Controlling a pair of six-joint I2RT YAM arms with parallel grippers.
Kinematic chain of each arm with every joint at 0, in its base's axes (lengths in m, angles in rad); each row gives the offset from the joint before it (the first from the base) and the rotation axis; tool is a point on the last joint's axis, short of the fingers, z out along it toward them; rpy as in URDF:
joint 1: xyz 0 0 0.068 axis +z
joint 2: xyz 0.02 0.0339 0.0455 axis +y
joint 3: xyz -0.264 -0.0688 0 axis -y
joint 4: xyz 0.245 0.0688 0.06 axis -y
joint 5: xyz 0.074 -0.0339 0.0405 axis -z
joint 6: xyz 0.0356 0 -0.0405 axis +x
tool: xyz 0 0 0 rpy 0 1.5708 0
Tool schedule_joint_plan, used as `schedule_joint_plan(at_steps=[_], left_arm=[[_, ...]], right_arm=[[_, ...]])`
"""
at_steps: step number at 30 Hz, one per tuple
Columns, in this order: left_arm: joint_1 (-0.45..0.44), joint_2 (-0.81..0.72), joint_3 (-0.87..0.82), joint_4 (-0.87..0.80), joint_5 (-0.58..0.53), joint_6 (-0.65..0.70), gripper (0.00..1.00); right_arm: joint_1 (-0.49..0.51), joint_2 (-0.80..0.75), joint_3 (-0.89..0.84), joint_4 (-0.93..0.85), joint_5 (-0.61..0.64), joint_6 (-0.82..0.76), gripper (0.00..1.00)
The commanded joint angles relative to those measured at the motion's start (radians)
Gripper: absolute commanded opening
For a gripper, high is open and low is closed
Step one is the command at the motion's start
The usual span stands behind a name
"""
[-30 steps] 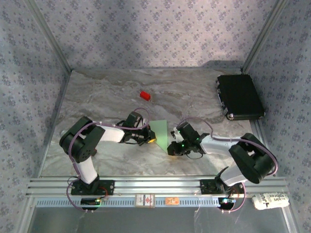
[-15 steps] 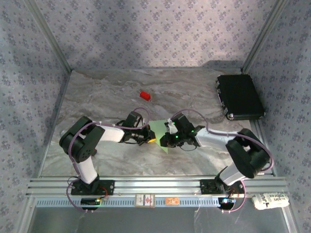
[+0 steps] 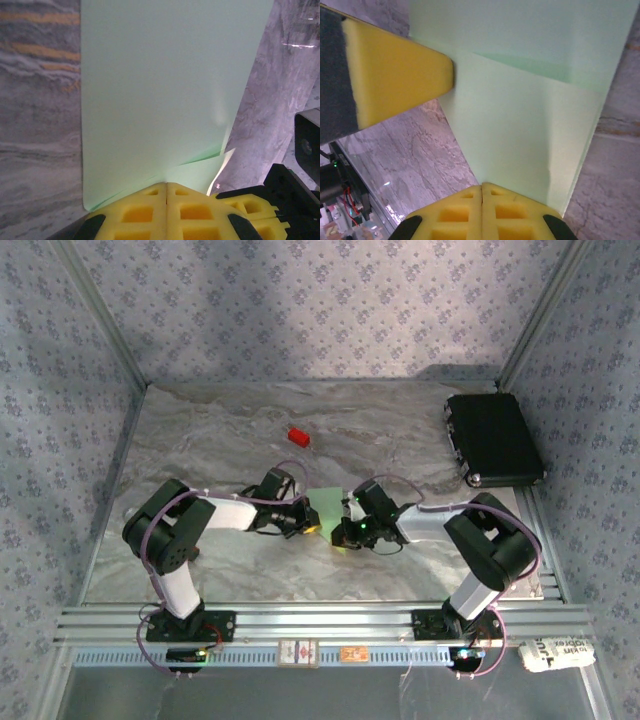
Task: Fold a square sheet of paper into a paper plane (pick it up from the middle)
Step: Third fold the triangle at the center of the table.
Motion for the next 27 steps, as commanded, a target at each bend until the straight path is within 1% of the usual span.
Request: schedule_joint_plan(at_steps=[1, 5, 9, 15, 17, 19, 22, 27], left_arm=[[0.01, -0.014, 0.041, -0.091, -0.035, 0.063, 0.01], [0.0, -0.059, 0.062, -0.13, -0.053, 0.078, 0.05], [-0.034, -0.094, 0.057, -0.146, -0.078, 0.06, 0.05], [-0.099, -0.071, 0.044, -0.088, -0.074, 0.003, 0.04], [-0.115, -0.059, 0.048, -0.108, -0.096, -0.006, 0.04], [-0.114, -0.041, 0.042, -0.118, -0.115, -0.015, 0.02], [-0.109, -0.016, 0.016, -0.081, -0.121, -0.036, 0.02], [-0.09, -0.003, 0.003, -0.12, -0.175, -0.022, 0.01]], right_arm=[[0.002, 0.034, -0.062, -0.025, 0.016, 0.059, 0.04], [0.002, 0.037, -0.061, -0.013, 0.029, 0.08, 0.02], [0.003, 0.04, -0.055, -0.012, 0.036, 0.087, 0.01], [0.003, 0.046, -0.055, -0.006, 0.041, 0.096, 0.0], [0.002, 0.045, -0.056, -0.005, 0.041, 0.095, 0.0], [0.003, 0.041, -0.059, -0.006, 0.043, 0.095, 0.0], [0.002, 0.04, -0.061, -0.007, 0.044, 0.096, 0.0], [0.005, 0.038, -0.066, -0.02, 0.048, 0.086, 0.0]])
